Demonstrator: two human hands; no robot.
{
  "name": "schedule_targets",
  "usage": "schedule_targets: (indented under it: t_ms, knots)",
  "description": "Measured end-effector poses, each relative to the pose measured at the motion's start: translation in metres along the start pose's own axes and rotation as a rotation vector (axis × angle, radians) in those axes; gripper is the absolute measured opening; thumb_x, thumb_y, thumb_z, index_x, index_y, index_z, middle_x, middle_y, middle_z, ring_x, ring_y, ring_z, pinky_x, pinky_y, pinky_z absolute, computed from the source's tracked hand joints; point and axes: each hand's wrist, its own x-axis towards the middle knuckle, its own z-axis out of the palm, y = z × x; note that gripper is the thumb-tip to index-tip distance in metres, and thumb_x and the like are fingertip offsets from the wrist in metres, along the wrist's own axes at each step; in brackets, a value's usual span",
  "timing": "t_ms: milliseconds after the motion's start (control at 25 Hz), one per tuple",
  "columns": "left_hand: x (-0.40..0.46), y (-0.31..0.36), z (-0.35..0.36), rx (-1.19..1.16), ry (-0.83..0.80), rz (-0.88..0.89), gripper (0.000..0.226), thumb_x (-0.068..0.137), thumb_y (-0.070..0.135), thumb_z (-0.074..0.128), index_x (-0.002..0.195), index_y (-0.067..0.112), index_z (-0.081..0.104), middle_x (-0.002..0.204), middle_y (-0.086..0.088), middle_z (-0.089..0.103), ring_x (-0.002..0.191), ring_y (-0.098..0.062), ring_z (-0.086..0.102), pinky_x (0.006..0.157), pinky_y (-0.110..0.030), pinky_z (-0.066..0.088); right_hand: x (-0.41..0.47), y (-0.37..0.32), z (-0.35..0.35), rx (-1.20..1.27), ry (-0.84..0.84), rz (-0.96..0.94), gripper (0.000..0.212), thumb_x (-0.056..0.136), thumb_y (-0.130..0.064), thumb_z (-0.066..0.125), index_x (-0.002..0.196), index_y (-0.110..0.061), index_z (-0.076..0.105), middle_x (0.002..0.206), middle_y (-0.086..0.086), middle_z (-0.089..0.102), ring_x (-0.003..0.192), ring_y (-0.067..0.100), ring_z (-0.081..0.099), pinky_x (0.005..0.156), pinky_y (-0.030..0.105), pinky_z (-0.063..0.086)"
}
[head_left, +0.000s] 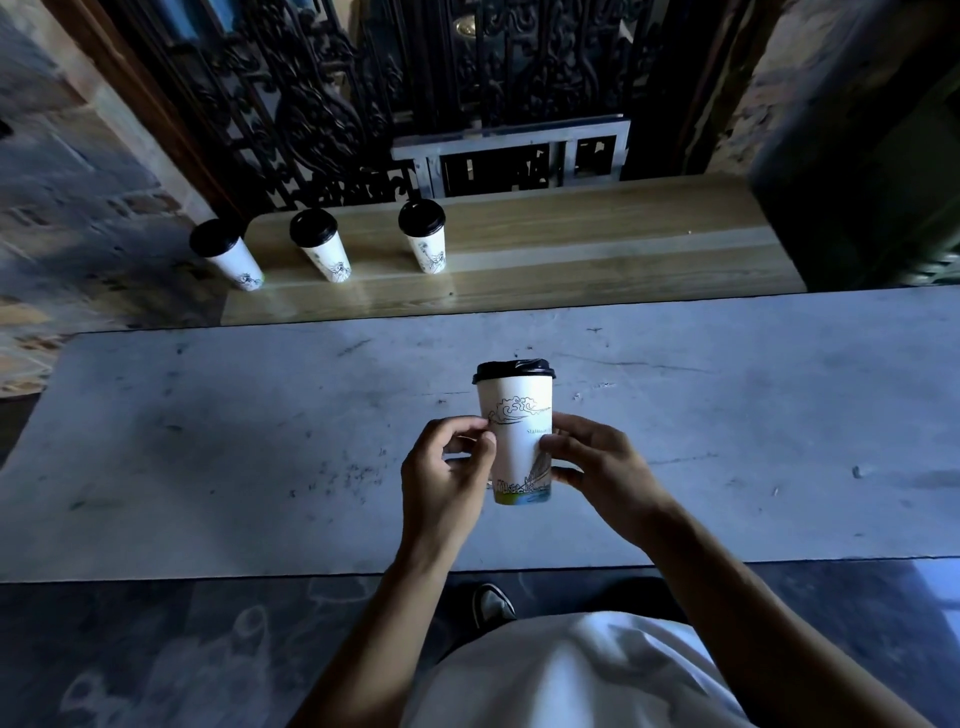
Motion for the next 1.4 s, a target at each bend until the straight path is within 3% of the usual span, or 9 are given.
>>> schedule_targets:
  t_ms: [160, 320, 520, 640, 800, 960, 1160, 1280, 1400]
  knots:
    - [0.002, 0.003, 0.002, 0.002, -0.039, -0.042, 0.018, 0.088, 0.019, 0.078, 0.104, 0.015, 0.071, 0.102, 0.001, 0.075, 0.088, -0.004, 0.071, 0.064, -0.014, 0.055, 0.005, 0.001, 0.001, 0.064, 0.054, 0.007, 0.042, 0.086, -0.016, 0.067, 0.126, -0.003, 0.064, 0.116, 0.019, 0.075, 0.103, 0.024, 0.072, 0.087, 0.035, 0.057]
    - [0.006, -0.003, -0.001, 0.011, -0.006, -0.030, 0.014, 0.089, 0.017, 0.075, 0.100, 0.025, 0.072, 0.101, 0.004, 0.076, 0.090, -0.015, 0.074, 0.073, -0.029, 0.061, 0.006, -0.002, -0.004, 0.116, 0.115, 0.048, 0.024, 0.097, -0.003, 0.054, 0.118, -0.003, 0.065, 0.103, 0.017, 0.076, 0.095, 0.029, 0.071, 0.081, 0.036, 0.057]
    - [0.005, 0.000, 0.000, 0.050, 0.017, 0.003, 0.022, 0.089, 0.002, 0.068, 0.100, 0.020, 0.074, 0.097, 0.004, 0.076, 0.087, -0.014, 0.073, 0.071, -0.023, 0.059, 0.006, 0.004, -0.009, 0.071, 0.119, 0.030, 0.032, 0.094, 0.004, 0.061, 0.125, -0.003, 0.061, 0.109, 0.019, 0.074, 0.101, 0.031, 0.069, 0.086, 0.042, 0.056]
    - [0.004, -0.002, 0.000, -0.011, 0.000, -0.048, 0.011, 0.090, 0.022, 0.071, 0.101, 0.022, 0.073, 0.100, 0.006, 0.077, 0.092, -0.012, 0.073, 0.079, -0.033, 0.062, 0.004, 0.004, -0.007, 0.082, 0.031, 0.016, 0.043, 0.090, -0.002, 0.064, 0.133, -0.001, 0.062, 0.118, 0.025, 0.072, 0.107, 0.034, 0.071, 0.091, 0.038, 0.057]
    - [0.001, 0.002, 0.000, -0.059, -0.049, -0.077, 0.034, 0.079, 0.046, 0.073, 0.100, 0.020, 0.070, 0.097, 0.007, 0.077, 0.095, -0.009, 0.073, 0.082, -0.038, 0.063, 0.002, -0.002, -0.003, 0.122, 0.029, 0.041, 0.048, 0.080, -0.006, 0.071, 0.128, -0.005, 0.061, 0.115, 0.021, 0.074, 0.103, 0.030, 0.072, 0.088, 0.037, 0.058]
    - [0.005, -0.002, -0.001, -0.013, -0.040, -0.038, 0.032, 0.082, 0.043, 0.073, 0.104, 0.020, 0.071, 0.101, 0.006, 0.077, 0.095, -0.012, 0.073, 0.082, -0.044, 0.064, 0.002, 0.000, -0.004, 0.135, 0.058, 0.057, 0.056, 0.078, -0.008, 0.076, 0.129, -0.011, 0.055, 0.115, 0.024, 0.074, 0.101, 0.033, 0.071, 0.095, 0.047, 0.057]
    - [0.008, 0.002, 0.001, 0.028, -0.011, -0.016, 0.013, 0.091, 0.010, 0.070, 0.099, 0.020, 0.073, 0.093, 0.007, 0.076, 0.084, -0.013, 0.073, 0.073, -0.036, 0.063, 0.002, 0.004, -0.010, 0.106, 0.071, 0.020, 0.054, 0.079, -0.005, 0.077, 0.129, -0.013, 0.058, 0.108, 0.014, 0.076, 0.095, 0.027, 0.070, 0.086, 0.038, 0.057]
    - [0.008, 0.001, 0.001, -0.010, -0.024, -0.045, 0.009, 0.091, 0.021, 0.072, 0.101, 0.022, 0.072, 0.095, 0.004, 0.077, 0.089, -0.017, 0.074, 0.072, -0.027, 0.059, 0.002, 0.002, -0.011, 0.113, 0.092, 0.011, 0.042, 0.089, 0.006, 0.066, 0.127, -0.011, 0.060, 0.105, 0.012, 0.077, 0.092, 0.024, 0.071, 0.081, 0.033, 0.058]
    - [0.008, 0.000, 0.001, -0.002, -0.051, -0.056, 0.020, 0.087, 0.030, 0.077, 0.104, 0.022, 0.072, 0.097, 0.006, 0.077, 0.091, -0.010, 0.073, 0.077, -0.033, 0.062, 0.005, 0.006, -0.011, 0.070, 0.120, 0.001, 0.035, 0.091, 0.006, 0.064, 0.122, -0.010, 0.063, 0.108, 0.012, 0.077, 0.097, 0.026, 0.072, 0.081, 0.033, 0.059]
